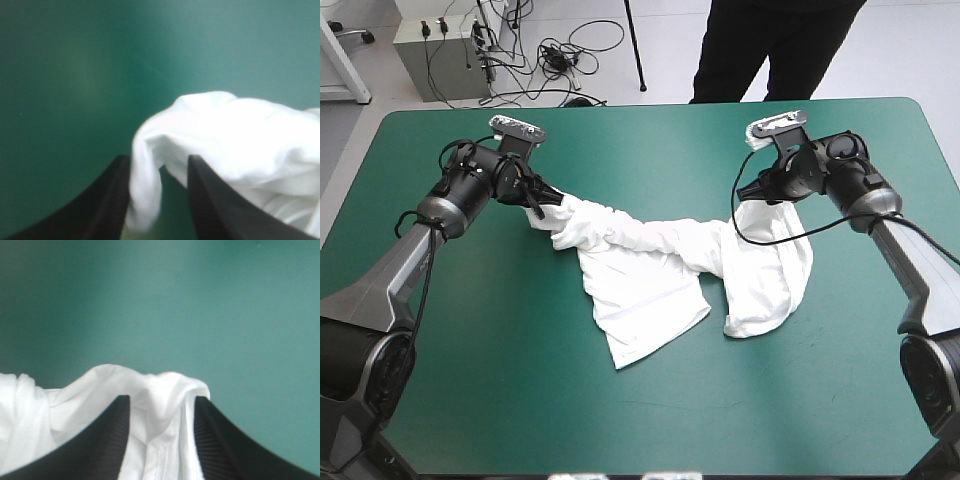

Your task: Fold the cloth

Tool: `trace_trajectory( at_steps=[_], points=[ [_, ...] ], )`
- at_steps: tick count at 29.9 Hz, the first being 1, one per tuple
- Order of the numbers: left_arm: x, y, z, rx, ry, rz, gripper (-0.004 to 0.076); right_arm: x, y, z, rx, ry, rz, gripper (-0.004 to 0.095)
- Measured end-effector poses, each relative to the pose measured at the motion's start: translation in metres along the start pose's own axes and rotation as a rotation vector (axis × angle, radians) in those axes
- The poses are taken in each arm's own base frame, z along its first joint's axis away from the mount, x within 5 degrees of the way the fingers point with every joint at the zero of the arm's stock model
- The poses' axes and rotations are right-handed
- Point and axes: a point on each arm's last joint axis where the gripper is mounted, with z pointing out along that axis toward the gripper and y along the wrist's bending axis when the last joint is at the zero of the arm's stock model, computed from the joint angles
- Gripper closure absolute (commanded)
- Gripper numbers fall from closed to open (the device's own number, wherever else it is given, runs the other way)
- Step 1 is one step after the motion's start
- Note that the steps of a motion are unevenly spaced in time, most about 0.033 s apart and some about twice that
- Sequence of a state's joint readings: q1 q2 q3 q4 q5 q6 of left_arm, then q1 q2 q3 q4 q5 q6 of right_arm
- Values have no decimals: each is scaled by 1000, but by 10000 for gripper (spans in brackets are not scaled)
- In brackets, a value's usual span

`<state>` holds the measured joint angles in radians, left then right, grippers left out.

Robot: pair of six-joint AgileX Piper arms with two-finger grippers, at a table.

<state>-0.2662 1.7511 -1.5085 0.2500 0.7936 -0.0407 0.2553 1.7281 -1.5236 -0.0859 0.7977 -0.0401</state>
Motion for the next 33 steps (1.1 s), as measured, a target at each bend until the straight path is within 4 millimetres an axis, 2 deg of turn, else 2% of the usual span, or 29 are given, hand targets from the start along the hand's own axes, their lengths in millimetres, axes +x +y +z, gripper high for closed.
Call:
trace_trajectory(
  at_steps=[2, 6, 9, 15, 18, 21, 24, 28, 33],
  points=[
    [-5, 2, -6, -7, 8, 12, 223, 0, -1, -1, 2, 4, 3, 199],
    [-18, 10, -28, -23, 22, 15, 225, -2, -7, -18, 12, 9, 16, 212],
    [-18, 13, -48, -15, 28, 52, 230, -4, -11, -47, 31, -20, 17, 212],
    [-9, 11, -102, 90, 0, 157, 230, 7, -18, -115, 77, -49, 13, 212],
    [2, 11, -113, 94, 1, 173, 230, 16, -19, -141, 92, -73, 24, 212],
    [15, 9, -108, 100, 37, 186, 230, 30, -20, -163, 102, -57, 46, 212],
    [28, 2, -91, 128, 75, 193, 230, 47, -20, -181, 113, -41, 69, 212],
    [45, -9, -62, 177, 128, 211, 230, 68, -20, -195, 132, -16, 98, 235],
    [45, -18, -24, 211, 158, 216, 230, 81, -20, -202, 136, -5, 117, 235]
  ],
)
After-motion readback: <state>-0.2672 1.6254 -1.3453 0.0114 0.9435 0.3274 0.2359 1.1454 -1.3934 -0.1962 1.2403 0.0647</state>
